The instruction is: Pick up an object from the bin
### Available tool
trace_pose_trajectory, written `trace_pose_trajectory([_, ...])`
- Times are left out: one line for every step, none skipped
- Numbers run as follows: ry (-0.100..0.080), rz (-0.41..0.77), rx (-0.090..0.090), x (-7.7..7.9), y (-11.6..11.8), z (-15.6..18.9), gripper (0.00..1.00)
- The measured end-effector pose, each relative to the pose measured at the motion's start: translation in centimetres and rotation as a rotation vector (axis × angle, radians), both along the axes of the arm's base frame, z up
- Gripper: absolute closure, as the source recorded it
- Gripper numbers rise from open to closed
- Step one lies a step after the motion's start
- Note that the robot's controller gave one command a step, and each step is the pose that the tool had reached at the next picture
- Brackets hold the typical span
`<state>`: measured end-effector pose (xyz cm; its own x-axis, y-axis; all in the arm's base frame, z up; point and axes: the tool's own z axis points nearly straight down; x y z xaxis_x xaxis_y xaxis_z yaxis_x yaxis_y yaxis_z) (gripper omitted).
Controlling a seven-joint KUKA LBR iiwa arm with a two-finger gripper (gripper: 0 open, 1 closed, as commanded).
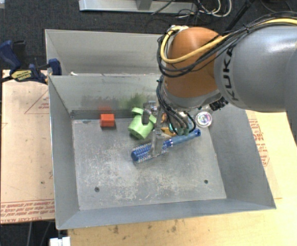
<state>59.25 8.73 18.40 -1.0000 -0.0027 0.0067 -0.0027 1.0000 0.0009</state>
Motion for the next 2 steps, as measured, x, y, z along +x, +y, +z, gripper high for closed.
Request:
trace_pose_trajectory([0.001, 0.097, 0.000, -2.05, -2.27, -11.38, 0.00])
trace_pose_trajectory([-0.007, 0.097, 0.001, -1.82, -2.19, -10.96, 1.00])
